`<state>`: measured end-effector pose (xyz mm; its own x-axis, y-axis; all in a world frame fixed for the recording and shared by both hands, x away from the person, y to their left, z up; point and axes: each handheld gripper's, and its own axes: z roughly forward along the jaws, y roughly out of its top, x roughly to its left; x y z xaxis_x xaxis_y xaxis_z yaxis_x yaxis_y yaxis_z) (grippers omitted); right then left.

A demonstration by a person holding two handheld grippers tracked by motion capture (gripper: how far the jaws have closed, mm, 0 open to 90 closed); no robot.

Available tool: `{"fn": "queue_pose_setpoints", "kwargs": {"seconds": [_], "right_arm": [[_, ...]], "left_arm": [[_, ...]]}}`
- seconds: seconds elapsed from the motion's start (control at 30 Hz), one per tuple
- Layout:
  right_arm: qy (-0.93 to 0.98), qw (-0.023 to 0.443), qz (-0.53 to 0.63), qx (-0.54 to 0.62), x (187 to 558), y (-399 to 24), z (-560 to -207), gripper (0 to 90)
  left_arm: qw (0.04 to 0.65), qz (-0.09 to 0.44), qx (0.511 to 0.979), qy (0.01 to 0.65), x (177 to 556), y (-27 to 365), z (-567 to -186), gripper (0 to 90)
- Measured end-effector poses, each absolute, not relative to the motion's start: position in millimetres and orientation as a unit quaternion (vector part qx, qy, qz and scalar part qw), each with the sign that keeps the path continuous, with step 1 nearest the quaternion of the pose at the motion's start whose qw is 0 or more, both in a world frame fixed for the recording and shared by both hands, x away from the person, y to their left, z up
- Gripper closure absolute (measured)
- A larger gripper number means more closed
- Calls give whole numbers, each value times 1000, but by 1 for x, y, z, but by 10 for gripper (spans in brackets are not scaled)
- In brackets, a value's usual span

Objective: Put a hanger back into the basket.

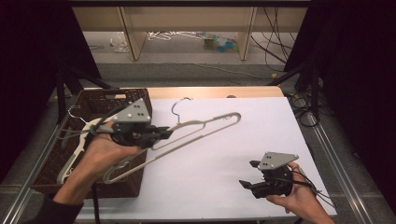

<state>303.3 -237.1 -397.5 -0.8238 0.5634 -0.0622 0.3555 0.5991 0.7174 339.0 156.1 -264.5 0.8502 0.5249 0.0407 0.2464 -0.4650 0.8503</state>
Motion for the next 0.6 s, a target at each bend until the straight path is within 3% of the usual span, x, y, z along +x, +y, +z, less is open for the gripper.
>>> {"fn": "queue_pose_setpoints", "kwargs": {"seconds": [0.6], "right_arm": [[883, 138, 357, 272, 305, -239, -406, 265]], "left_arm": [[499, 177, 777, 341, 359, 274, -264, 858]]}}
